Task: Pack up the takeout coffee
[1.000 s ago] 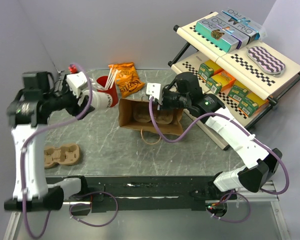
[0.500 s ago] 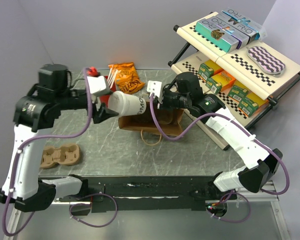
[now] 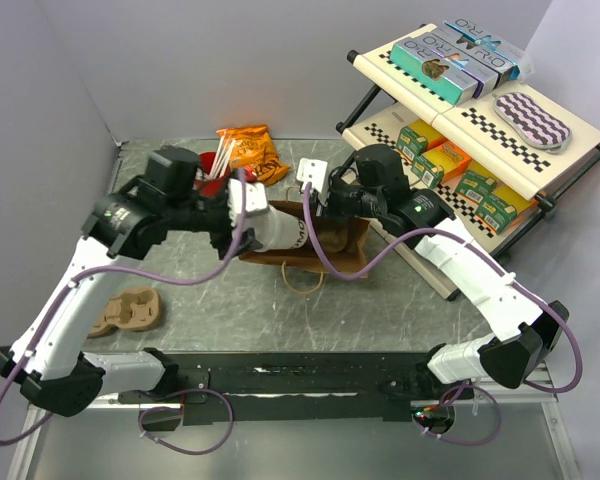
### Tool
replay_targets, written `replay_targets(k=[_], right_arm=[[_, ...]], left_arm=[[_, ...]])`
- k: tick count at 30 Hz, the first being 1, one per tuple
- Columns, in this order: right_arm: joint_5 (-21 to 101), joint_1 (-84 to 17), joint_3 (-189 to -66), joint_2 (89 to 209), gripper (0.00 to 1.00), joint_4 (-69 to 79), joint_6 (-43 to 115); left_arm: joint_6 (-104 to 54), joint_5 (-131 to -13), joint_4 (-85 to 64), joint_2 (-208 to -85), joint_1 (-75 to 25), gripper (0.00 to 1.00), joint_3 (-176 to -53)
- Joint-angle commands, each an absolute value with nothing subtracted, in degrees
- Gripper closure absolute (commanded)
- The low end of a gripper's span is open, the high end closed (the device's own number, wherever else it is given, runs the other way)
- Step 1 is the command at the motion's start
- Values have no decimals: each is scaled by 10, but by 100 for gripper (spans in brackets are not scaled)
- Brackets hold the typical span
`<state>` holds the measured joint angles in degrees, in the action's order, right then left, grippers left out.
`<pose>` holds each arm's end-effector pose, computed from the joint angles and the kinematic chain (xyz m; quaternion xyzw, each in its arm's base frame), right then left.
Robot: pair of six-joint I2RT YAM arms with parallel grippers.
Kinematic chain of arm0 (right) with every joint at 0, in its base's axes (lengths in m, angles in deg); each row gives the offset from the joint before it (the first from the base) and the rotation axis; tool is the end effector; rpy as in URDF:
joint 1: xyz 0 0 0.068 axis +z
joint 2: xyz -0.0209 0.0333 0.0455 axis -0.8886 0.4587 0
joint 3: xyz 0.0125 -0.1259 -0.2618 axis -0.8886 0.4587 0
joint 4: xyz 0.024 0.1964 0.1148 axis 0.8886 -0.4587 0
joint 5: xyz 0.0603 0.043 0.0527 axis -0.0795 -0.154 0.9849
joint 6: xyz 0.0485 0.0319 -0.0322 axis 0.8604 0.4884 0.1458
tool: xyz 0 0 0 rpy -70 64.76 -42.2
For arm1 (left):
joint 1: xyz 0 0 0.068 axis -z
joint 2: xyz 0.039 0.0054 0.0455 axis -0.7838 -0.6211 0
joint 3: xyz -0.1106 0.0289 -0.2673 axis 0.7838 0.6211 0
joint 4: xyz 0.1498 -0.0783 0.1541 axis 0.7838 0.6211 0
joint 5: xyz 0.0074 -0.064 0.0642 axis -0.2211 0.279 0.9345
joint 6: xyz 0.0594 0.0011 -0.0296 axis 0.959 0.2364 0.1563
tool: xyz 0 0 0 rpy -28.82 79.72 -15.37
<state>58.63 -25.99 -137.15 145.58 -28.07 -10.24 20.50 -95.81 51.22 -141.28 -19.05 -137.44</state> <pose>0.2016 0.1788 0.4216 -0.6046 0.5790 0.1778 0.5173 0.1423 -0.1238 0.4559 0.5759 0.6380 -0.2353 0.4537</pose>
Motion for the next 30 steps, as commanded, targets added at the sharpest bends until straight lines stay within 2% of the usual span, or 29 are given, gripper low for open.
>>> replay_targets(k=[1,11,30], right_arm=[[592,-263,-1378,1435,100,-266,-86],[588,-263,-1376,1431,100,-262,-79],[595,-261,-1379,1429,100,-259,-74]], left_arm=[[245,-871,456,-1423,-136,99,-1360],[366,-766,393,-1405,-92,99,-1294],[463,-702,376,-1424,-24,99,-1228]])
